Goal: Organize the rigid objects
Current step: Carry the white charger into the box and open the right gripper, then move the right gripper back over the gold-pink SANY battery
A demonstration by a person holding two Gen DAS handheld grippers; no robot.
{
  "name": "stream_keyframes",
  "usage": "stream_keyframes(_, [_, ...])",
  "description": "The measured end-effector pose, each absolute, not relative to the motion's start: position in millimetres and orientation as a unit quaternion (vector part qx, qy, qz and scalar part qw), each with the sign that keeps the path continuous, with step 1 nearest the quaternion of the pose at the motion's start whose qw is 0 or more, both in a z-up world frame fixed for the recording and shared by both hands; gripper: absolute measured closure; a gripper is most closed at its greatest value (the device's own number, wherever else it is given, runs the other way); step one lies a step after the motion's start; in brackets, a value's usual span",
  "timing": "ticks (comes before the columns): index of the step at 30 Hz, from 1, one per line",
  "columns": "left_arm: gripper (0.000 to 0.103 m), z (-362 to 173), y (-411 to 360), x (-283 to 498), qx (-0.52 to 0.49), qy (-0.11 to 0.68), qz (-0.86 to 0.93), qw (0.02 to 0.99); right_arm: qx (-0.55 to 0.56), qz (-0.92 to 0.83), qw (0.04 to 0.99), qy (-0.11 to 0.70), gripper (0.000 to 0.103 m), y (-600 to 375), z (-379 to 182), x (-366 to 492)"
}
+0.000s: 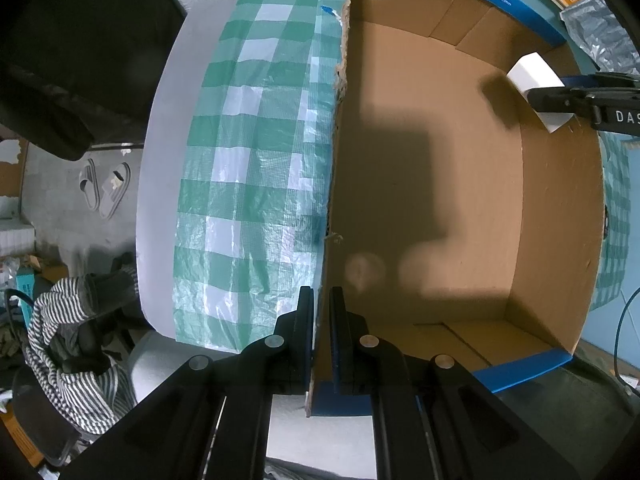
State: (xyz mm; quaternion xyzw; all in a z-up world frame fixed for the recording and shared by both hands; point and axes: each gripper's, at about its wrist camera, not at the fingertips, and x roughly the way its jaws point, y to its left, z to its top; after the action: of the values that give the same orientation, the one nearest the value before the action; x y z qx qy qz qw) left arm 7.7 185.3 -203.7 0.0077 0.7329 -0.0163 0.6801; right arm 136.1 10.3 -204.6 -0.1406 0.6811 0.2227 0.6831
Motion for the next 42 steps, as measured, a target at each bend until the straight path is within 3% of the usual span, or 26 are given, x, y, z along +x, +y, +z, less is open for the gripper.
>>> stream_keyframes(8, [0.096,-203,186,8,0.008,0.733,-0.017,0.68,-0.128,0.221,0.702,0.665,0.051,7,-193,139])
stream_keyframes(13, [0.096,-203,186,7,0.008,0.732,-0.017,0.681,-0.126,0.22,0.707,0.66,0.038,6,-182,139])
stream_keyframes(33, [0.096,-201,182,8,0.016,0.728,-0.022,0.685,-0.099,0.208,0.733,0.64,0.038,-31,-130,116])
stream_keyframes(42, [0.096,-199,182,8,0.015,0.727,-0.023,0.686,-0.088,0.181,0.73,0.653,0.037,-73,-136,95])
